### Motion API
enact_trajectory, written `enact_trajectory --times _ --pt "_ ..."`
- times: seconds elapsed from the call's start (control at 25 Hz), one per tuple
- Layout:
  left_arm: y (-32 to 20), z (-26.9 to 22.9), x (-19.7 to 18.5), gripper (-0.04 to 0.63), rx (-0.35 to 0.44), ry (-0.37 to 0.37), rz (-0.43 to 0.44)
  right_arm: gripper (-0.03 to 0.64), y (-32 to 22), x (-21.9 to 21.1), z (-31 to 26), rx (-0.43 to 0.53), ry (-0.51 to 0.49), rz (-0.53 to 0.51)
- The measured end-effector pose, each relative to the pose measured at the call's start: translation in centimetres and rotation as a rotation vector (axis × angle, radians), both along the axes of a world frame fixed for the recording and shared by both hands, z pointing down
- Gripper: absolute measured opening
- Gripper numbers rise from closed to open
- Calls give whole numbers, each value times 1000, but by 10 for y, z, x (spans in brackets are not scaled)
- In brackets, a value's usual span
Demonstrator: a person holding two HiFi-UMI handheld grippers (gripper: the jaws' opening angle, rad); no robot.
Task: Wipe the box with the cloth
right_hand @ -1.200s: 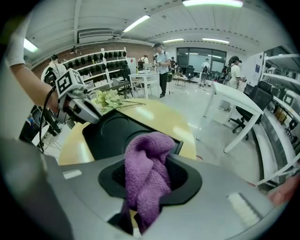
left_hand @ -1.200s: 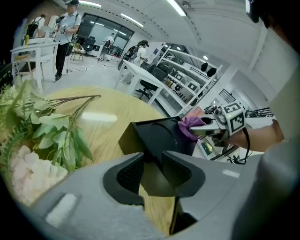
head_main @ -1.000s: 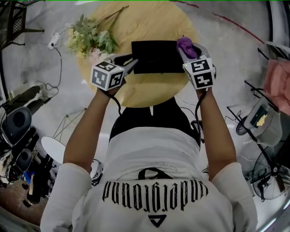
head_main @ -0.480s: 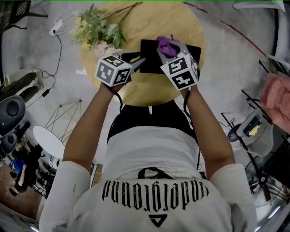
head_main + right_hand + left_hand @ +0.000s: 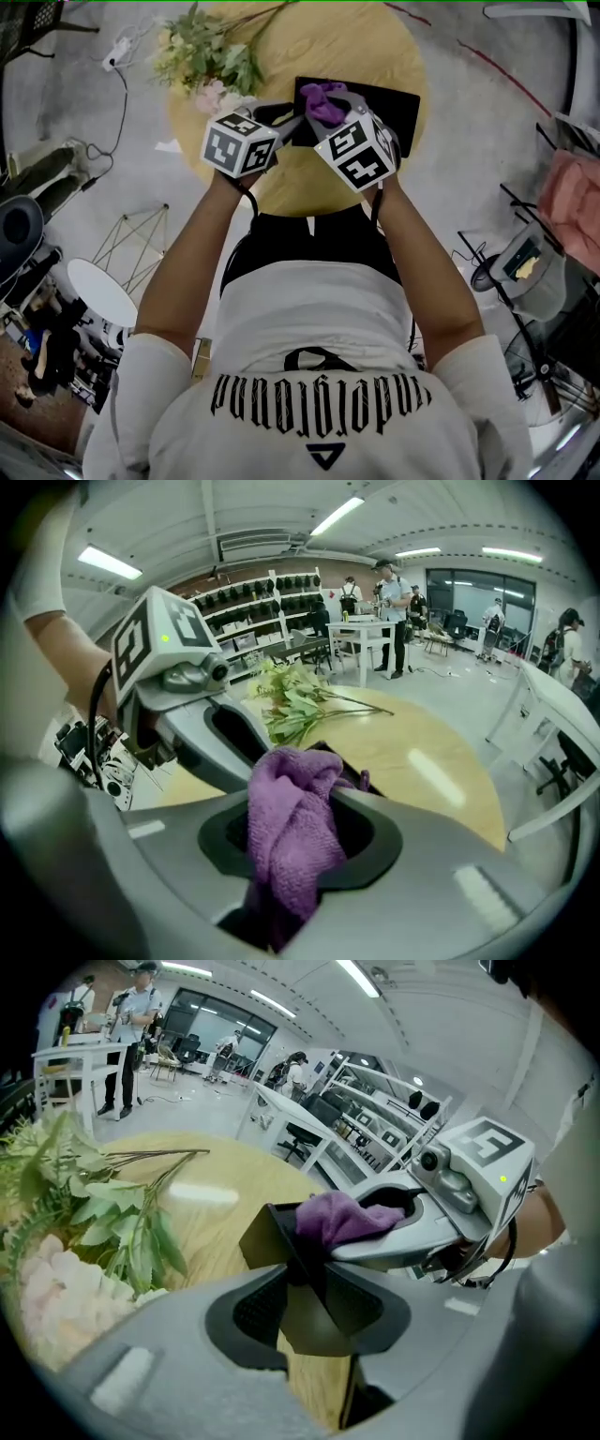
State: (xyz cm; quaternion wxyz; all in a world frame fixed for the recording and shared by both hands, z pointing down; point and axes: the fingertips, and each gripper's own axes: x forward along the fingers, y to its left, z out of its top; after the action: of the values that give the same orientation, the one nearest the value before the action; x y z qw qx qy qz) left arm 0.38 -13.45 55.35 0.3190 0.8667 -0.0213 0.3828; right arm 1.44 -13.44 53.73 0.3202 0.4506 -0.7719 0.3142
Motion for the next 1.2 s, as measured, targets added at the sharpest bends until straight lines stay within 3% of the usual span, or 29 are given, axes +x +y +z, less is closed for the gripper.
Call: enact_trajectory --times 0.4,0.84,1.0,1.2 --pt "1 -1 0 133 19 -1 14 112 115 30 -3 -42 4 218" --pt "0 1 1 138 14 4 59 112 201 108 32 -120 88 523" --pt "0 1 1 140 23 6 68 113 195 102 57 -155 69 526" --pt "1 -1 2 140 31 16 75 114 161 51 60 -146 -10 462"
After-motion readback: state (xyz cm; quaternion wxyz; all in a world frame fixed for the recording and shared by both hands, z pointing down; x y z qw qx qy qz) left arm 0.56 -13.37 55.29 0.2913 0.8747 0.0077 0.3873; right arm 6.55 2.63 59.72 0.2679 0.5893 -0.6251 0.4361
